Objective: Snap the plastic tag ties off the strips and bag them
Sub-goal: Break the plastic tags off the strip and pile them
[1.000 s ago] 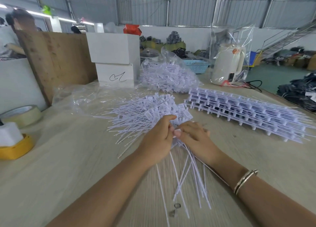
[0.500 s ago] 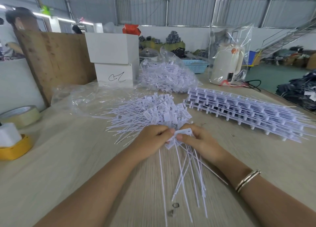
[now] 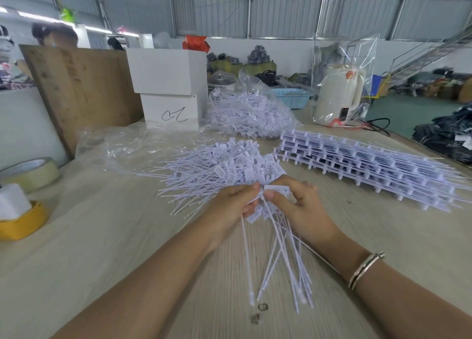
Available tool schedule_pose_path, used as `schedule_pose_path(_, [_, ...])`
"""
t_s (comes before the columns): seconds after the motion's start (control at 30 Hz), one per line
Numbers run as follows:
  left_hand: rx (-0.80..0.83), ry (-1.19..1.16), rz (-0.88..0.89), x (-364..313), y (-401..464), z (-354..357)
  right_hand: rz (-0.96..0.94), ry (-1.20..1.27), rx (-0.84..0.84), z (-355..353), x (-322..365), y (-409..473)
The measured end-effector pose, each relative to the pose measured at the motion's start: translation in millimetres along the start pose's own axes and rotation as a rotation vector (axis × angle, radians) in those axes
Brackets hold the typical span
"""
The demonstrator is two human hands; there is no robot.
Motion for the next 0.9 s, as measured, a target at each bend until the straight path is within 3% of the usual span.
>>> schedule_pose_path(0.07, [-0.003, -0.024, 0.019, -0.5, 1.0, -0.1, 0.018, 0.035, -0.003, 1.0, -2.7, -0.7])
schedule_pose_path(0.2, [0.017, -0.197, 0.03, 0.4, 4.7, 6.6, 0.005, 0.481, 0.005, 3.9, -8.2, 0.3])
schedule_pose_path(0.33, [0.058, -0.362, 0.045, -0.4, 5.6, 7.2, 0.09, 0.701, -0.084, -4.2, -27.4, -2.8])
schedule_pose_path(0.4, [0.005, -0.279, 0.009, 0.6, 5.0, -5.3, 0.164, 0.611, -0.055, -5.0, -36.2, -4.0])
schedule_pose_path(0.53, [-0.006, 0.169, 0.05, -11.4, 2.6, -14.0, 0.247, -0.057, 0.028, -1.9, -44.4, 1.5])
schedule_pose_path(0.67, [0.035, 0.318, 0.07, -16.0, -1.6, -7.4, 0.339, -0.423, 0.132, 9.8, -50.1, 2.3])
schedule_pose_path(0.77, [0.088, 0.342, 0.051, -10.7, -0.8, -2.4, 0.328, -0.432, 0.065, 1.6, -47.0, 2.4])
schedule_pose_path(0.83, [0.133, 0.376, 0.024, -7.4, -1.0, 3.1, 0.232, -0.257, -0.017, -6.1, -34.5, 1.9])
schedule_pose_path(0.9, [0.125, 0.387, 0.01, -6.6, -2.0, 5.3, 0.165, -0.052, 0.028, 0.0, -26.9, 0.7])
Point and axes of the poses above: each hand's wrist, its own y-axis towards the middle knuckle, its own z-axis out of the palm, x = y × z, the point moved 9 cm from there along y, towards the middle knuckle, and after that the axes turned 10 degrees about x, right-handed, at the moved point
